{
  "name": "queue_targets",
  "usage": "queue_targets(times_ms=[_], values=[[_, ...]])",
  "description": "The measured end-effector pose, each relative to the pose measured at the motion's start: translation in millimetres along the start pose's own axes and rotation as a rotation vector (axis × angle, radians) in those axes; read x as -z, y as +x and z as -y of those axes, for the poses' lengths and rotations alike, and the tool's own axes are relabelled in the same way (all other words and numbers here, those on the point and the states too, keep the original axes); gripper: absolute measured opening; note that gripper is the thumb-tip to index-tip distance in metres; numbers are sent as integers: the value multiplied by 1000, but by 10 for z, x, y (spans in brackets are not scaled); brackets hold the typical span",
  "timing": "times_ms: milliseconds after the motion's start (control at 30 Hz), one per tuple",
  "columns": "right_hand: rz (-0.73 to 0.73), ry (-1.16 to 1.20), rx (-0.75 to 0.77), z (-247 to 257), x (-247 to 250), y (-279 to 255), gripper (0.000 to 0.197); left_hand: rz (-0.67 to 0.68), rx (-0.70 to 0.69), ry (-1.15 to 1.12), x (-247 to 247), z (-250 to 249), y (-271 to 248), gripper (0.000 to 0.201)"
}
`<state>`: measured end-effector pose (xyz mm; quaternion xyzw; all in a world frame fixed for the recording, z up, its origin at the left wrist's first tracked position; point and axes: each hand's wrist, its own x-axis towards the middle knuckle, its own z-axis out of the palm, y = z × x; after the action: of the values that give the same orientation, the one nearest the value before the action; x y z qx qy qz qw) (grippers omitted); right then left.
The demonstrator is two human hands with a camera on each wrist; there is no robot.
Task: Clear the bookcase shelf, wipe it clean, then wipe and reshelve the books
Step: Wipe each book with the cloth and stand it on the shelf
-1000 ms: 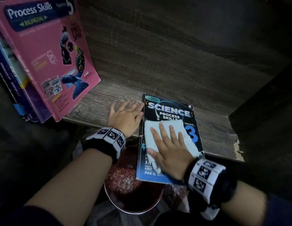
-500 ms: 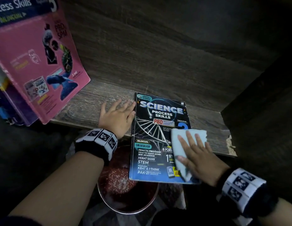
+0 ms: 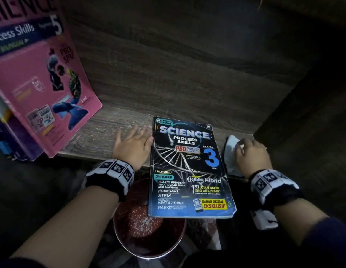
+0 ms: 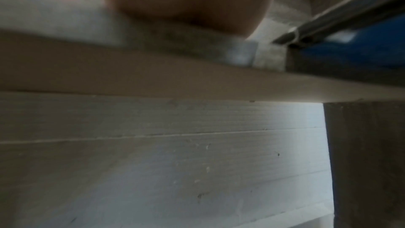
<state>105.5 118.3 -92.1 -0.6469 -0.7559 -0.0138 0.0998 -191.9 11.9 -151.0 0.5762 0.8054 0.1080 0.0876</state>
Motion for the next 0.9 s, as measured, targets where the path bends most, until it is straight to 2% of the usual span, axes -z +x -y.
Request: queue_targets(times_ms=[67, 167, 300, 467, 567, 700, 833, 900], values=[[146, 108, -29, 123, 4, -166, 32, 48, 0, -20, 21, -43, -10, 59], [424, 201, -131, 181, -128, -306, 38, 139, -16, -104, 33, -160, -57, 65], [520, 351, -245, 160, -283, -349, 40, 120, 6, -314, 11, -275, -87, 57], [491, 717, -348, 31, -427, -372, 19, -48, 110, -794, -67, -364, -190, 47], [422, 828, -371, 66, -417, -416, 9, -168, 107, -914, -29, -476, -274, 48], [315, 991, -344, 179, -281, -440, 14, -417, 57, -931, 102, -587, -318, 42], [262, 1218, -100, 416, 14, -378, 37, -610, -17, -921, 422, -555, -390, 47], [213, 1328, -74, 577, 99, -290, 38, -714, -79, -944, 641, -498, -434, 49]])
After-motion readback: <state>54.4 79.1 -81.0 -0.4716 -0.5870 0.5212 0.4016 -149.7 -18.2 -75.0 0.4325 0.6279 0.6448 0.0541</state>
